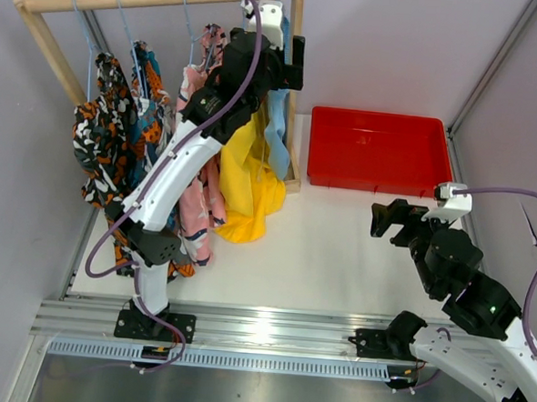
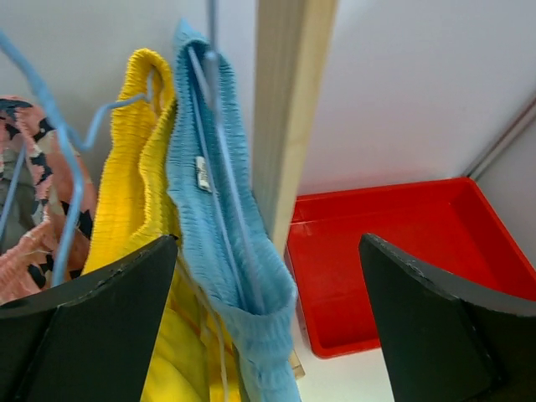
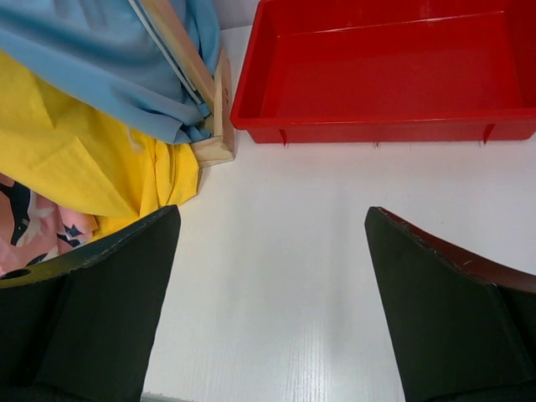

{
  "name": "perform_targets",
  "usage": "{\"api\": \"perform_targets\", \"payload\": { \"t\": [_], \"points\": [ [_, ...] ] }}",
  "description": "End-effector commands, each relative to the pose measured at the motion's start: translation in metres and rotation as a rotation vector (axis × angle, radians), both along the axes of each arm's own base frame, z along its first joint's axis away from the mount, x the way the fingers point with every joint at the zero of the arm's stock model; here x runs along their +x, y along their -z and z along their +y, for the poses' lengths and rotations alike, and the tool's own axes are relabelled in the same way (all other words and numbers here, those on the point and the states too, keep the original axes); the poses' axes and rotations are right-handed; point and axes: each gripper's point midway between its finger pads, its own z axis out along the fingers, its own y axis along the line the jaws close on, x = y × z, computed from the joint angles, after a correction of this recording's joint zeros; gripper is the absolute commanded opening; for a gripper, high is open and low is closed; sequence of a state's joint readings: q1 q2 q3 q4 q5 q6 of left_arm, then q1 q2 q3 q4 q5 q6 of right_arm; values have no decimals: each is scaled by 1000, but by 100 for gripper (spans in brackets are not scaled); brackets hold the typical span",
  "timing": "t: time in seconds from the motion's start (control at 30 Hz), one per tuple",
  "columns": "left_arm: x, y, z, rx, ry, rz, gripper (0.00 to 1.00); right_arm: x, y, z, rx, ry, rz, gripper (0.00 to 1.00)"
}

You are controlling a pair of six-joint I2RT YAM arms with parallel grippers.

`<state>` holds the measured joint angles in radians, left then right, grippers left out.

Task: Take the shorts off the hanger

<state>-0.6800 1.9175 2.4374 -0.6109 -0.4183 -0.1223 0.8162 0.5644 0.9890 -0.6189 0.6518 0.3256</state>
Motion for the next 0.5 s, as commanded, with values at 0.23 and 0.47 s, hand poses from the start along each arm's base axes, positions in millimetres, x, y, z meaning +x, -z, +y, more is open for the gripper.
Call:
{"api": "perform_targets", "payload": {
  "t": [0.23, 0.47],
  "points": [
    [33, 6, 7, -70, -36, -16, 92, 1, -2, -4, 20, 32, -3, 99],
    [52, 26, 1, -65, -30, 6, 84, 2, 1, -5, -2, 42, 5, 100]
  ]
}}
